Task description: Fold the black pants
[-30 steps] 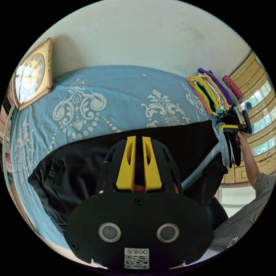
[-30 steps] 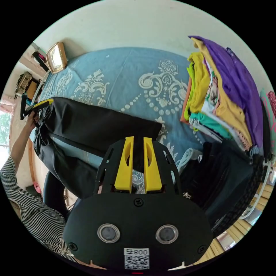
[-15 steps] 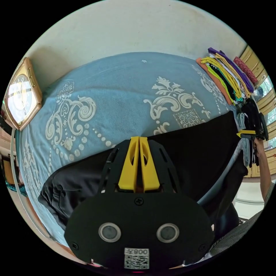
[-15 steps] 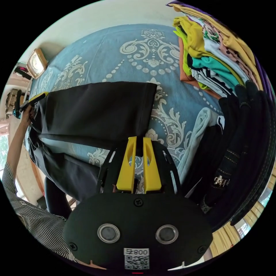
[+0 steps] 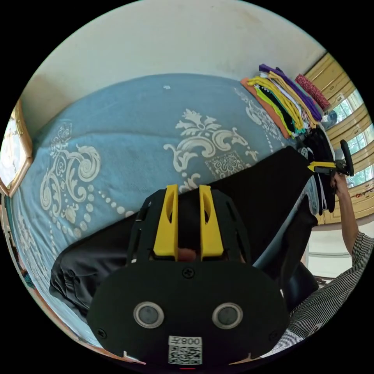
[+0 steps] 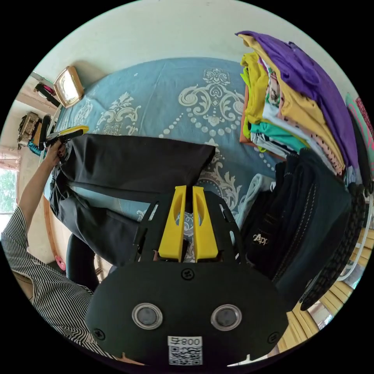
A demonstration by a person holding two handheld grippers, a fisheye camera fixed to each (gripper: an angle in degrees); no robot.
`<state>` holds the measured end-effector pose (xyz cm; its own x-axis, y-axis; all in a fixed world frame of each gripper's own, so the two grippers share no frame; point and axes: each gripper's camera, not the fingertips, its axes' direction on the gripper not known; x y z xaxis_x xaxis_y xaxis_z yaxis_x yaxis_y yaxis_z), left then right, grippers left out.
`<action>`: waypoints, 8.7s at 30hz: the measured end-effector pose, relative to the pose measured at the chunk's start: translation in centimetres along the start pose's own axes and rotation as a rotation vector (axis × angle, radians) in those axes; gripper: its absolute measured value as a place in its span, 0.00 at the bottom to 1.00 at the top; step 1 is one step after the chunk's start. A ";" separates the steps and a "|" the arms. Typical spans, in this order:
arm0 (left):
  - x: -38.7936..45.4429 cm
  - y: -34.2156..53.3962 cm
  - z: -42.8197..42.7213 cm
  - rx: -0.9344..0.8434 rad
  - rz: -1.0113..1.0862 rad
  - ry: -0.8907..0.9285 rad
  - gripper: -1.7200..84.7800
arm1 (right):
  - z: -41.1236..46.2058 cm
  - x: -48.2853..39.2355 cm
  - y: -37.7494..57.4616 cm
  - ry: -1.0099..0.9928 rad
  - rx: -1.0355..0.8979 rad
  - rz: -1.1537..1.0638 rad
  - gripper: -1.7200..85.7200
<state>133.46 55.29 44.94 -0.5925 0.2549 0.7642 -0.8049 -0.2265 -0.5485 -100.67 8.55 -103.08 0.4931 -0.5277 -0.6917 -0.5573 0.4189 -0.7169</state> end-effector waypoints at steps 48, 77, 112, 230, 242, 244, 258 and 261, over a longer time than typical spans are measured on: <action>12.4 31.9 -6.3 -0.200 0.009 -0.151 0.10 | -1.3 -13.5 18.1 0.100 -0.118 -0.217 0.11; 14.9 44.8 -12.8 0.107 -0.229 0.011 0.09 | -15.1 -9.8 21.7 0.156 -0.013 -0.017 0.07; 22.4 60.3 -5.4 -0.271 0.020 0.040 0.03 | -26.9 -10.2 31.3 0.076 -0.236 0.072 0.05; 0.7 62.5 -1.7 0.329 -0.283 0.002 0.02 | -28.6 -44.5 -1.3 -0.063 0.201 -0.149 0.02; 2.8 49.0 4.8 0.150 -0.241 -0.098 0.02 | -23.1 -23.4 -2.1 0.093 0.190 0.194 0.02; 3.3 48.2 4.6 0.134 -0.251 -0.101 0.02 | -22.2 -22.7 -1.9 0.122 0.159 0.142 0.02; 5.6 43.2 5.3 0.161 -0.263 -0.096 0.02 | -16.7 -13.9 1.0 0.107 0.169 0.195 0.02; 5.8 42.3 4.7 0.127 -0.276 -0.102 0.02 | -16.5 -12.5 1.4 0.080 0.167 0.241 0.02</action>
<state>96.15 42.80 27.78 -0.3408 0.2292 0.9118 -0.9204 -0.2790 -0.2739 -118.60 3.55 -94.04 0.3026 -0.4521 -0.8391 -0.5307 0.6513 -0.5423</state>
